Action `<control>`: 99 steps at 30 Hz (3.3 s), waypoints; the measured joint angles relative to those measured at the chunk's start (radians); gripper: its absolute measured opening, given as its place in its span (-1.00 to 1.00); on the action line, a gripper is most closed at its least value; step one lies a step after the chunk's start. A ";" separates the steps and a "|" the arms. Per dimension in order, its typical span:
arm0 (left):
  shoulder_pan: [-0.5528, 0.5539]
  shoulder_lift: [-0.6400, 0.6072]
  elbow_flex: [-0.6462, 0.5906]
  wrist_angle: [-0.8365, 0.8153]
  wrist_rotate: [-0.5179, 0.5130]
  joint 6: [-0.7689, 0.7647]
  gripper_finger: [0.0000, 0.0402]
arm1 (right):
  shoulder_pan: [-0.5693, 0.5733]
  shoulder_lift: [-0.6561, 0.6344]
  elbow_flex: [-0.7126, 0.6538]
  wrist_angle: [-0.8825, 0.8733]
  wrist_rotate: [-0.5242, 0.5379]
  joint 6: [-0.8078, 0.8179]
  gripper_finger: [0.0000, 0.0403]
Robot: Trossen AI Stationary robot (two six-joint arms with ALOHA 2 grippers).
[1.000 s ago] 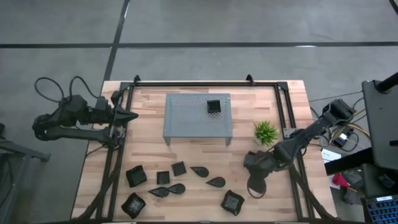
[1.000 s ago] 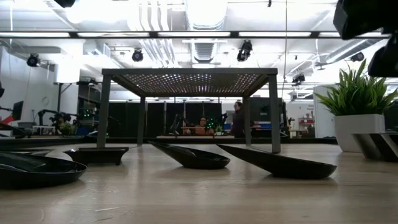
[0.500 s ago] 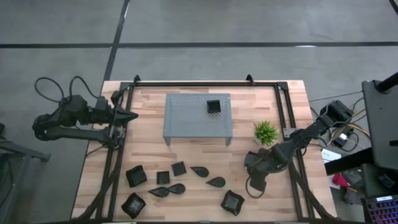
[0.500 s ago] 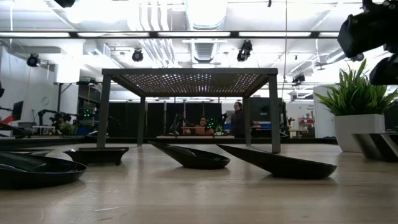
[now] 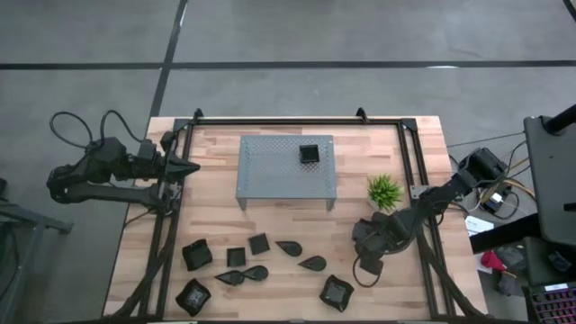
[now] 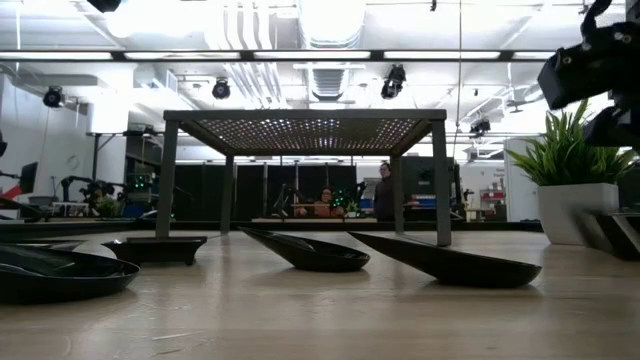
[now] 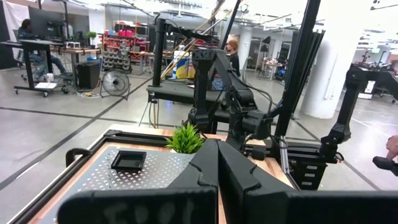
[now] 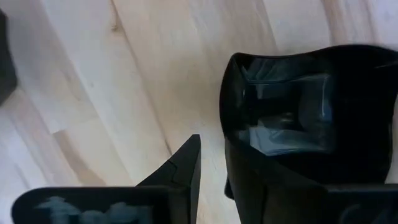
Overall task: Pick & Place Mini shaped plates
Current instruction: Put the distorted square plate on the shelf
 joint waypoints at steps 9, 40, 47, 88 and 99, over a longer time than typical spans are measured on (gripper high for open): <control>0.000 0.000 0.000 0.000 0.000 0.000 -1.00 | 0.000 0.062 0.000 -0.004 -0.011 -0.003 -0.65; 0.000 0.000 0.000 0.000 0.000 0.000 -1.00 | -0.006 -0.004 0.292 -0.157 0.138 0.006 -0.96; 0.000 0.000 0.000 0.000 0.000 0.000 -1.00 | -0.005 -0.004 0.508 -0.192 0.298 -0.158 -0.96; 0.000 0.000 0.000 0.000 0.000 0.000 -1.00 | -0.521 0.607 1.374 -0.340 0.509 -1.201 -0.96; 0.000 0.000 0.000 0.000 0.000 0.000 -1.00 | -0.576 0.748 1.501 -0.499 0.521 -1.199 -0.96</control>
